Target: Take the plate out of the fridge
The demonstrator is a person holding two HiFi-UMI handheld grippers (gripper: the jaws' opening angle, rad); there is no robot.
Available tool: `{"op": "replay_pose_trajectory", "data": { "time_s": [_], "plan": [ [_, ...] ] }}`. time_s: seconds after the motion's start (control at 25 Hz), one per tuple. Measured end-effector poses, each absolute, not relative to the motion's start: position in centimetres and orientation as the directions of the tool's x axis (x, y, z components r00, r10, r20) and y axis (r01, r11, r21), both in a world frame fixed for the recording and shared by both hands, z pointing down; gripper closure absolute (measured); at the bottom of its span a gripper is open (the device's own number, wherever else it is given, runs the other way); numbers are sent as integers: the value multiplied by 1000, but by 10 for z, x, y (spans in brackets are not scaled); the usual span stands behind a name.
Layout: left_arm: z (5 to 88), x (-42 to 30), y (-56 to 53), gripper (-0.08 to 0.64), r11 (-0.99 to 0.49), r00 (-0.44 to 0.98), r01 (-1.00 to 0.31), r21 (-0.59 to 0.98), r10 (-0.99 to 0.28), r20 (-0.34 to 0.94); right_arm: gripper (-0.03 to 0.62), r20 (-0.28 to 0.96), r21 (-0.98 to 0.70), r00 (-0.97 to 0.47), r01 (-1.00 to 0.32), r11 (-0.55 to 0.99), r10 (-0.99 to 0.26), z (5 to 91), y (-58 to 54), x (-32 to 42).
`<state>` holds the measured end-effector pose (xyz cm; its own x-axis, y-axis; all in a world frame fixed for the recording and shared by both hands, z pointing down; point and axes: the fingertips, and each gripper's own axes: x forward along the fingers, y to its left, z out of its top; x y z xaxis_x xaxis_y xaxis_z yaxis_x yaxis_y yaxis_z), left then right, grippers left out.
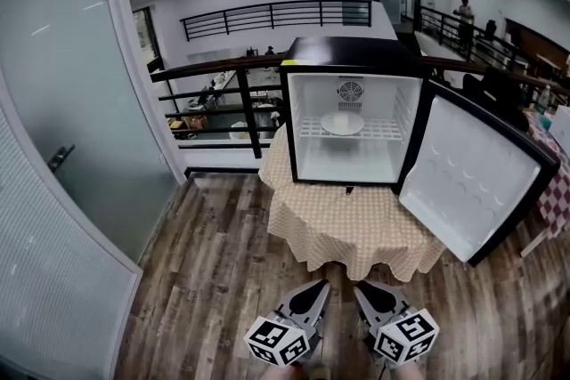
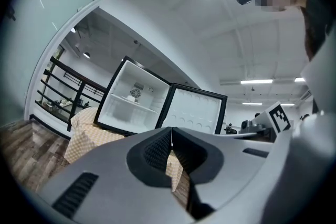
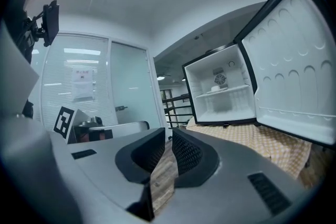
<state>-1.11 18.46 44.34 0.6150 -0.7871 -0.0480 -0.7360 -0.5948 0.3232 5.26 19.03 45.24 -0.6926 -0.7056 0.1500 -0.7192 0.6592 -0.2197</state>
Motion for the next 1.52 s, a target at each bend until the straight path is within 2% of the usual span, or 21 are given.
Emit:
{"op": "replay_pose_trajectory", "data": {
  "time_s": [0.24, 0.56, 1.52],
  "plan": [
    [447, -25, 165, 549, -583, 600, -757, 297, -799, -38, 534, 139, -212, -692, -719, 662, -708, 454, 168, 35],
    [447, -20, 147, 549, -586, 594, -780, 219, -804, -31, 532, 144, -122, -693, -721, 683, -706, 454, 151, 25],
    [455, 1, 5, 549, -626, 641, -754, 201, -767, 16, 534, 142, -213, -700, -713, 669, -700, 466, 3, 21]
  ]
}}
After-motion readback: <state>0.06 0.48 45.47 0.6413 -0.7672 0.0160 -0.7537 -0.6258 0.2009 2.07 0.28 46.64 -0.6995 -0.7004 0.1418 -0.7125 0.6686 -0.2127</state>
